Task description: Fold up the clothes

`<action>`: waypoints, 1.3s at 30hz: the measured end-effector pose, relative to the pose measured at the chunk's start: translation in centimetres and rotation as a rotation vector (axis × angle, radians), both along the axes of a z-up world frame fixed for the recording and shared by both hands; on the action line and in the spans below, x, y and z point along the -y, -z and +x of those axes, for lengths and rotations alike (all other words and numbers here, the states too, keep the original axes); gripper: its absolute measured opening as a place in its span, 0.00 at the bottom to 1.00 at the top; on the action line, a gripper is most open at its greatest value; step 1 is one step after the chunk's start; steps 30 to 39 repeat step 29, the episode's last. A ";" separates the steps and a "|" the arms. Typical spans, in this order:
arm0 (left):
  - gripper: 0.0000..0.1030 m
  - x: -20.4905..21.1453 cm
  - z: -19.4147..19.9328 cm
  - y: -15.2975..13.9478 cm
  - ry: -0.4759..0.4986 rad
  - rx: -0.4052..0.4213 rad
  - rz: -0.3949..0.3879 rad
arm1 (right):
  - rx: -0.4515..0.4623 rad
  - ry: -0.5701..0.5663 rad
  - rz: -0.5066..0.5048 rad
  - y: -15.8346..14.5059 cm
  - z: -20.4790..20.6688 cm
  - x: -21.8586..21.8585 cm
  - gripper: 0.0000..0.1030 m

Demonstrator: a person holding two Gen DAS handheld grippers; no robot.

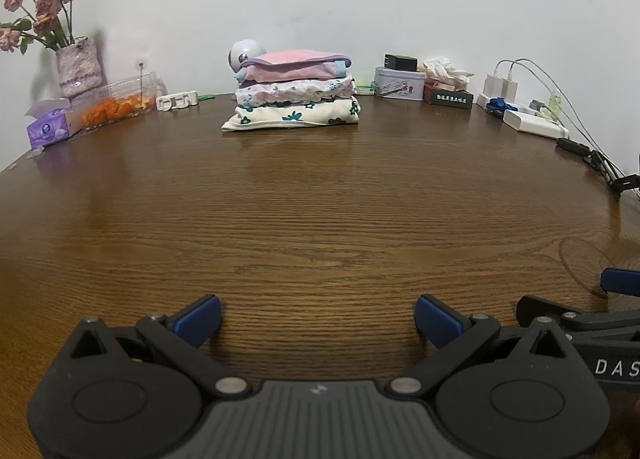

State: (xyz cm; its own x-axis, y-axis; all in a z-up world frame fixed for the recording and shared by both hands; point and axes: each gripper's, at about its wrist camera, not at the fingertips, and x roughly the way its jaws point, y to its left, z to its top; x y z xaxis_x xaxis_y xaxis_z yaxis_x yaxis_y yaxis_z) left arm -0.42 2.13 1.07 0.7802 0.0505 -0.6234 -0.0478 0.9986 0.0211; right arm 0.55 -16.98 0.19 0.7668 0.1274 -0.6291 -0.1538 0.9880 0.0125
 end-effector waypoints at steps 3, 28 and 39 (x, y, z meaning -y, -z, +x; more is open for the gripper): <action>1.00 0.1 0.0 0.0 -0.007 0.000 0.002 | 0.000 0.001 0.001 0.0 0.0 0.0 0.99; 1.00 -0.2 0.0 -0.1 -0.019 -0.001 -0.003 | -0.001 0.026 0.002 0.0 0.1 0.0 0.99; 1.00 -0.2 0.0 -0.1 -0.018 -0.001 -0.003 | -0.001 0.026 0.002 0.0 0.1 0.0 0.99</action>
